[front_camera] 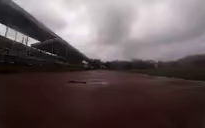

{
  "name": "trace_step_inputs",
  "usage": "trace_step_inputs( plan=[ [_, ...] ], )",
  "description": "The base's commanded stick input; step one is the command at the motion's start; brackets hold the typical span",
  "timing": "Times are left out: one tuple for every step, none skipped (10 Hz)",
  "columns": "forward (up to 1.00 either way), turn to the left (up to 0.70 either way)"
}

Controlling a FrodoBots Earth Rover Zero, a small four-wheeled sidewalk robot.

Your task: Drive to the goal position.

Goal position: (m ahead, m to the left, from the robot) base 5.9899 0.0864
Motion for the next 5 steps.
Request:
trace_step_inputs(
  plan=[
    [0.5, 0.0],
    [0.5, 0.0],
    [0.5, 0.0],
    [0.5, 0.0],
    [0.5, 0.0]
  ],
)
